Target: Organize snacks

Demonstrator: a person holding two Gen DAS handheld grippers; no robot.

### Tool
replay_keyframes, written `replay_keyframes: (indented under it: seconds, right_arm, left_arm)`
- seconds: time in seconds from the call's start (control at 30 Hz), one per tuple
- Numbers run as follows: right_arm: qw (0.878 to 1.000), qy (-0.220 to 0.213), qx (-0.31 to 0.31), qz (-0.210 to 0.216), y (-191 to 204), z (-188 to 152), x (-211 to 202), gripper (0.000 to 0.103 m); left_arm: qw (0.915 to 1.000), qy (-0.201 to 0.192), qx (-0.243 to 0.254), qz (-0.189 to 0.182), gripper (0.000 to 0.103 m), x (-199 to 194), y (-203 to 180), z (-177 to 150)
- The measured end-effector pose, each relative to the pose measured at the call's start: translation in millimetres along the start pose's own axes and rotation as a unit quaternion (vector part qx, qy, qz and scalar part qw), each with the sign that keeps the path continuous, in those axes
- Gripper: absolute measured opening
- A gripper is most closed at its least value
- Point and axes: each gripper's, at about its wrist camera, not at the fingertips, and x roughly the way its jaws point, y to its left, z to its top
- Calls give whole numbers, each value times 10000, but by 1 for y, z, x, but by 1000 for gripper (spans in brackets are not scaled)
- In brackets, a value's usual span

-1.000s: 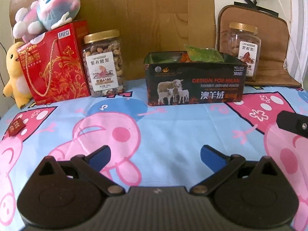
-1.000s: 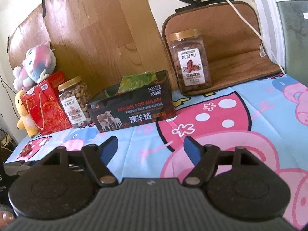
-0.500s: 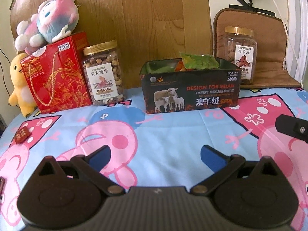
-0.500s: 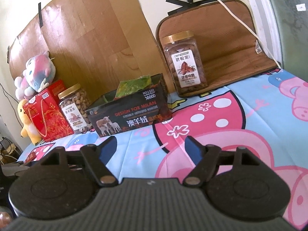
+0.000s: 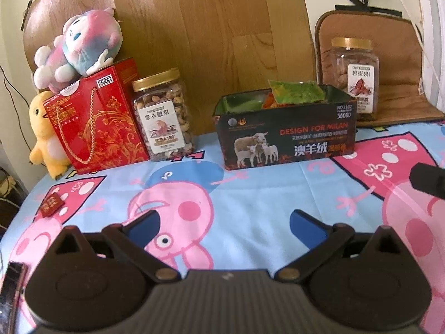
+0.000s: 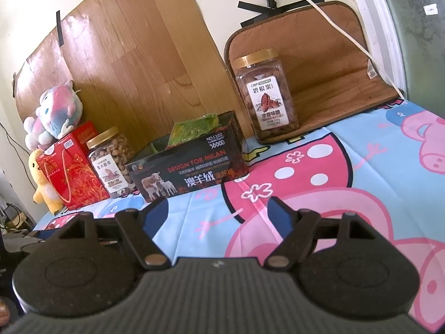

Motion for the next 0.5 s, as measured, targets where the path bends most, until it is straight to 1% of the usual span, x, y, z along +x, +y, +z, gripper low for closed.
replay_keyframes:
  seconds: [0.07,0.17,0.33,0.5]
  right_arm:
    - [10000,-14,3,-2,0,0,-1,81]
    - [10000,-24,-12,-4,1,0,-1,81]
    - [10000,-49,-53,-9,3,-1,-2,81]
    - [10000,-53,-78,-21,5,-1,-3,82]
  left_arm:
    - [10000,-11,43,39,103,-1,-1,-1]
    - [10000,-15,64,2,103,-1,0,-1]
    - [9999,-11,-41,-132,103,-3,3,0]
    - [9999,-39,-55,-123,103,-5,4,-1]
